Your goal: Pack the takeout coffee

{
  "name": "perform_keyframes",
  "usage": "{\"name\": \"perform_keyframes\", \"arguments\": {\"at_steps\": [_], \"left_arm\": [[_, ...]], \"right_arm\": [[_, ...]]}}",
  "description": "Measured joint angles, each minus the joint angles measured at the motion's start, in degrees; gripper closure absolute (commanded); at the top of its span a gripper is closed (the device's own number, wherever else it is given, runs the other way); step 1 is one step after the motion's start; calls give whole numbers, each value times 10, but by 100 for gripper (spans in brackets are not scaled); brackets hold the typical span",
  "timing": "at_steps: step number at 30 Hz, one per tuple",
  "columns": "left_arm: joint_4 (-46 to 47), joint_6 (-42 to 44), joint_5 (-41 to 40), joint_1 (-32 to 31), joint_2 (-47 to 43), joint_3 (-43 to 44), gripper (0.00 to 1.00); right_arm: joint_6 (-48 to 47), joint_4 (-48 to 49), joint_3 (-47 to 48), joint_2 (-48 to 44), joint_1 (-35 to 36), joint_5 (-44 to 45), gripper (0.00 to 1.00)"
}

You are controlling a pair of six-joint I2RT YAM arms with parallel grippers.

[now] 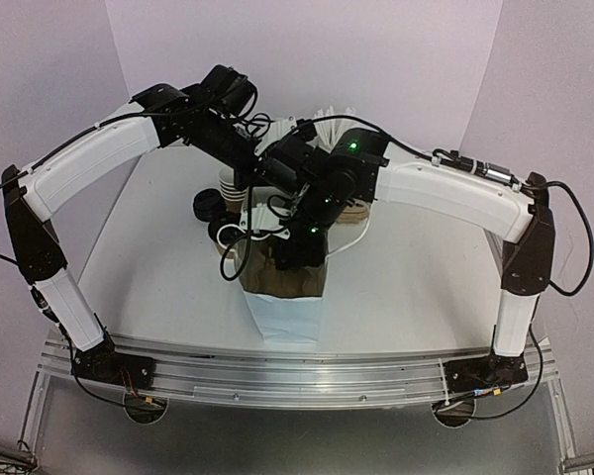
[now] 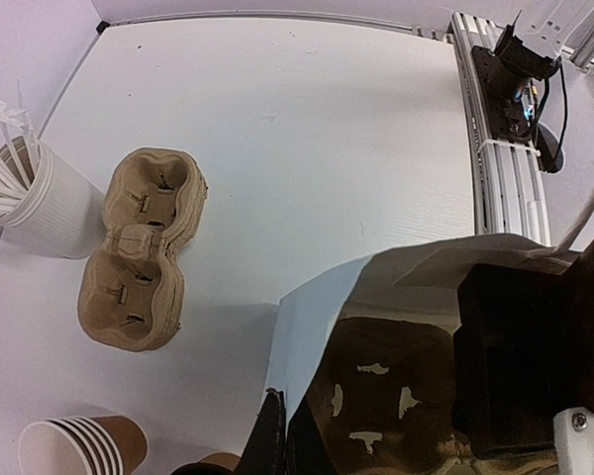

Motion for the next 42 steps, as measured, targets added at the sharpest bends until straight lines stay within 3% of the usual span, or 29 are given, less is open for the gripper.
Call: {"name": "perform_keyframes", "arguments": {"at_steps": [5, 13, 18, 34, 42], "left_arm": [[0, 2, -2, 0, 0, 0, 100], [0, 4, -6, 0, 0, -1, 100], [0, 4, -8, 0, 0, -1, 100], [19, 3, -41, 0, -15, -20, 100], [26, -28, -74, 0, -26, -30, 100]], "right_arm": [[1, -1, -1, 0, 0, 2, 76], [2, -4, 1, 0, 0, 8, 85], [4, -8, 4, 0, 0, 13, 85], [23, -8, 34, -7, 5, 56, 67], [39, 19, -1, -95, 5, 96, 54]]}}
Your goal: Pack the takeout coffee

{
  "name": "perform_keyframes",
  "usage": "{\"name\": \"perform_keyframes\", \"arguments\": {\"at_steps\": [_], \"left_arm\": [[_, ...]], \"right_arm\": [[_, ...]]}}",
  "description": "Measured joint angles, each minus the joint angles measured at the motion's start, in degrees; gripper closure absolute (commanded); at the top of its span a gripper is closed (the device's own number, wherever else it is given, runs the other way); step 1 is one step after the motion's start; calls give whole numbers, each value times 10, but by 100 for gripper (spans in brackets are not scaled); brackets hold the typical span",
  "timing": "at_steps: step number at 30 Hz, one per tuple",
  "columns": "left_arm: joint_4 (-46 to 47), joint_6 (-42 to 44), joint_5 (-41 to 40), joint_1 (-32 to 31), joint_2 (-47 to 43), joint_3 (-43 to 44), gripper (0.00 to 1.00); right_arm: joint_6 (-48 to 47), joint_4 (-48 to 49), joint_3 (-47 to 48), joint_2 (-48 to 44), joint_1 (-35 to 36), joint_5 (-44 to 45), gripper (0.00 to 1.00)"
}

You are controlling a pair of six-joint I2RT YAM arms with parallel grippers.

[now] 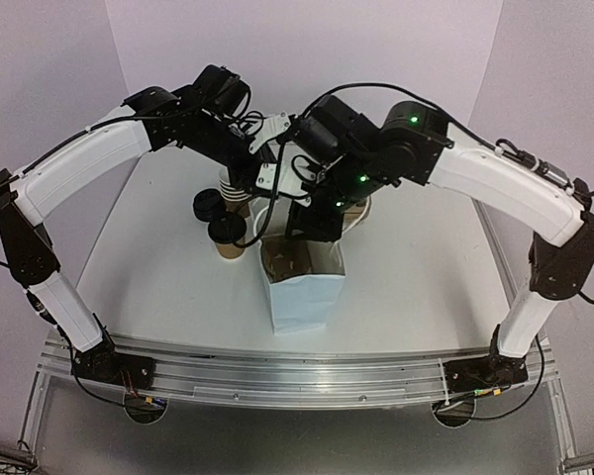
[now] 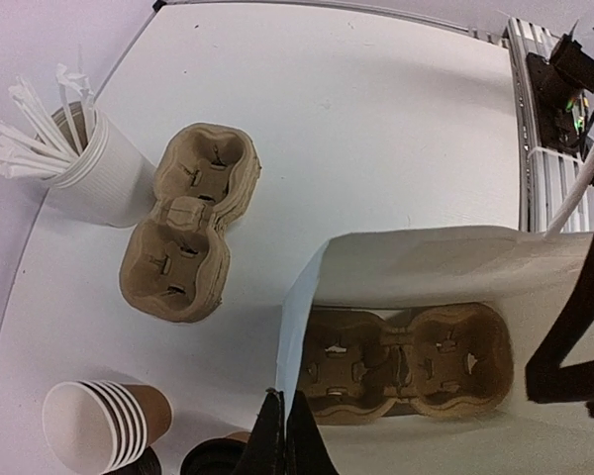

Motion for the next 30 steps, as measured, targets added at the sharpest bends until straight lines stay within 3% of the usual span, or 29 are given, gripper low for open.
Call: {"name": "perform_keyframes", "arguments": {"at_steps": [10, 21, 30], "left_arm": [[16, -154, -76, 0, -19, -39, 100], [17, -428, -171, 0, -51, -44, 100], [36, -559, -116, 2, -58, -101, 100]], "right_arm": [[80, 53, -8, -79, 0, 84, 34], [246, 68, 14, -83, 0, 202, 32], [274, 67, 14, -83, 0, 234, 34]]}}
